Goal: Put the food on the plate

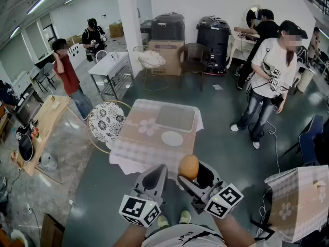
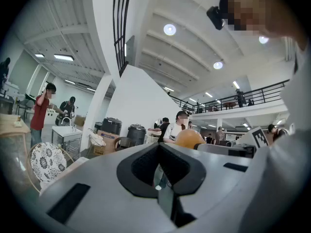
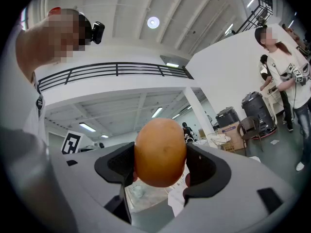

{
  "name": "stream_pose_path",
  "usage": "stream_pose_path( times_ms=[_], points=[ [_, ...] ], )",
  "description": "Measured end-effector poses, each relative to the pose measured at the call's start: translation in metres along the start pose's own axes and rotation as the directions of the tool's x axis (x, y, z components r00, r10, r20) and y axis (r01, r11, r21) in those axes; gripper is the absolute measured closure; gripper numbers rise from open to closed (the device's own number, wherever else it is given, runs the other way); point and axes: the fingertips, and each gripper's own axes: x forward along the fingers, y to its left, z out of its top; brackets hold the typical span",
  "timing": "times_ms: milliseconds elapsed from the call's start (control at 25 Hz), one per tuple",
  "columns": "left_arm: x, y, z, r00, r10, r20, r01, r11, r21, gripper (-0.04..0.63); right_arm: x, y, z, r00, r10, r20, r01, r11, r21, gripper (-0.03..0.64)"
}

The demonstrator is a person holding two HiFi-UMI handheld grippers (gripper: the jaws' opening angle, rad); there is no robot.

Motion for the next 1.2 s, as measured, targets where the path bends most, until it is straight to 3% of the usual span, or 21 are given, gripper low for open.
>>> stream_pose_path(
  times_ms=[360, 1200],
  points=[
    [0.007, -0.007, -0.004, 1.000, 0.007, -0.012, -0.006, 0.999, 0.031, 0.589, -0.002, -0.004, -0.004, 0.999, 0.011, -0.037, -0.012, 0.999, -0.029, 0.310],
    [0.031, -0.016, -0.010, 0.998, 0.057, -0.008, -0.057, 0.997, 0.049, 0.589, -0.011, -0.035, 0.001, 0.998, 0.056, -0.037, -0.055, 0.998, 0.024, 0.310]
  ],
)
